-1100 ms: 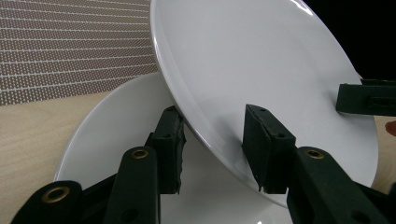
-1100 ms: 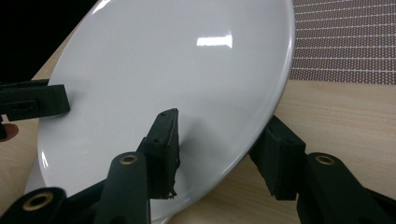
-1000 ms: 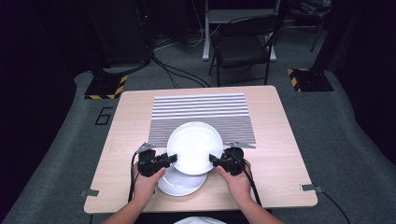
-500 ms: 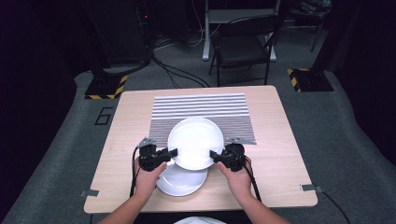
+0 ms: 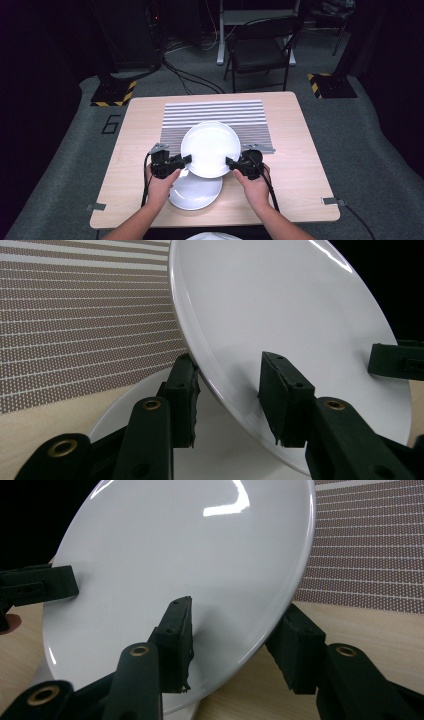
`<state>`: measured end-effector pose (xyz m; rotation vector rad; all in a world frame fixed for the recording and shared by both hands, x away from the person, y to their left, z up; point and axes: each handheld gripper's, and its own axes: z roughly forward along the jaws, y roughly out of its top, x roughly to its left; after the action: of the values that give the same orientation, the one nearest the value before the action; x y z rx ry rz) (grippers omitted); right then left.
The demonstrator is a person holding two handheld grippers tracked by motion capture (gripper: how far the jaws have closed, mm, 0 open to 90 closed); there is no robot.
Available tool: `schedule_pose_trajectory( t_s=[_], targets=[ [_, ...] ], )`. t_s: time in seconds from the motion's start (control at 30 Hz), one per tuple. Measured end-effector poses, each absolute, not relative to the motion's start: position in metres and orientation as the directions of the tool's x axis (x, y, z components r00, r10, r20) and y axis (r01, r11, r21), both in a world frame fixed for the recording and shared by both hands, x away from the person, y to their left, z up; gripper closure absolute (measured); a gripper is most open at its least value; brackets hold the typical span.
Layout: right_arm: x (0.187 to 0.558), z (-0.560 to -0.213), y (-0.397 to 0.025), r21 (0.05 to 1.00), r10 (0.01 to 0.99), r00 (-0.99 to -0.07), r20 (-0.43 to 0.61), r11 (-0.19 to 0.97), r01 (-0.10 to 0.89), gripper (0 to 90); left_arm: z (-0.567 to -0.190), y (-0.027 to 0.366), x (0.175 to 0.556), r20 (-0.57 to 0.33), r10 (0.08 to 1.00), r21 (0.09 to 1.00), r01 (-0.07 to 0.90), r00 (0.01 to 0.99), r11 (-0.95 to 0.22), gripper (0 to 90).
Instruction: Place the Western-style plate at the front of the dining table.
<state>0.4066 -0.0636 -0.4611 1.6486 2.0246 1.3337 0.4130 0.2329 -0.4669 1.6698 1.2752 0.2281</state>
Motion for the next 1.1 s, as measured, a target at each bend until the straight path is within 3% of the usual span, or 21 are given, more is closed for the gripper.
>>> schedule_pose_trajectory(
  t_s=[1.1],
  targets=[
    [0.436, -0.454, -0.065, 0.762, 0.885, -0.302, 0.355, -0.087, 0.642, 52.9, -0.457, 0.224, 0.44, -0.383, 0.831, 0.798, 0.598, 0.404, 0.077, 61.7]
  ],
)
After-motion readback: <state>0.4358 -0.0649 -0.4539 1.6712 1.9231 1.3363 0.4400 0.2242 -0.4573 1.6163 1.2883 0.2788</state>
